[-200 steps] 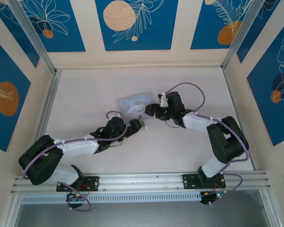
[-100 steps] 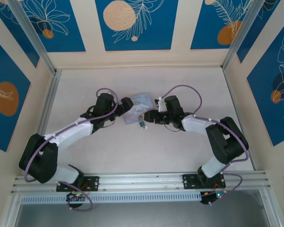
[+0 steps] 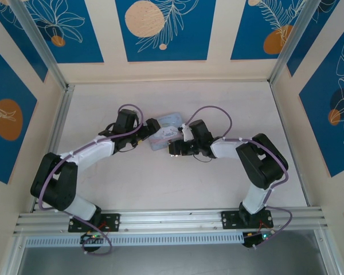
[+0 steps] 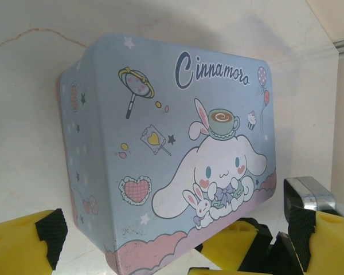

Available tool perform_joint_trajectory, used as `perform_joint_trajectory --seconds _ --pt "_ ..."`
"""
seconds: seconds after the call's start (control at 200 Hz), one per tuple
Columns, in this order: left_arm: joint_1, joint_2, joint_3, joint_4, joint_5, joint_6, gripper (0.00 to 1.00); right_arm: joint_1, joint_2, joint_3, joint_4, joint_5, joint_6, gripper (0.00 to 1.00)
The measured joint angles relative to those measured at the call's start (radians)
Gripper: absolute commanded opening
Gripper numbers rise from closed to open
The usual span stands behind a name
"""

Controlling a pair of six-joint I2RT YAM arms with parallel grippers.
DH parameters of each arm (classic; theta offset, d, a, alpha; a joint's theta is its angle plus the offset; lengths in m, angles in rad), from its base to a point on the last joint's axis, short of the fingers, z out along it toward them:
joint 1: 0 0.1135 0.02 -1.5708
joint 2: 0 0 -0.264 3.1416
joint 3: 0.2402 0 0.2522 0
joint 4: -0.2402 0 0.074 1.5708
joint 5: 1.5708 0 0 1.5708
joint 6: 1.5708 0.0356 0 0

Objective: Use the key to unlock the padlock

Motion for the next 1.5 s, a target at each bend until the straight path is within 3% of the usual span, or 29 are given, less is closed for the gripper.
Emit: perform_joint_trajectory --seconds 0.555,0.815,1.145,1.5 --pt "0.003 0.031 0.000 0.018 0.021 -0.005 1.00 0.020 0.037 0.013 -0.008 0.058 -0.021 0.42" --pt "0.003 0.031 0.000 0.030 0.024 -0.012 1.00 0.027 0.040 0.017 -0.011 0.082 -0.021 0.32" --pt "0.010 0.031 0.000 0.039 0.025 -0.020 1.00 0.026 0.040 0.017 -0.012 0.098 -0.021 0.12" --pt "0.014 0.031 0.000 0.044 0.027 -0.019 1.00 0.010 0.029 0.010 -0.014 0.085 0.003 0.01"
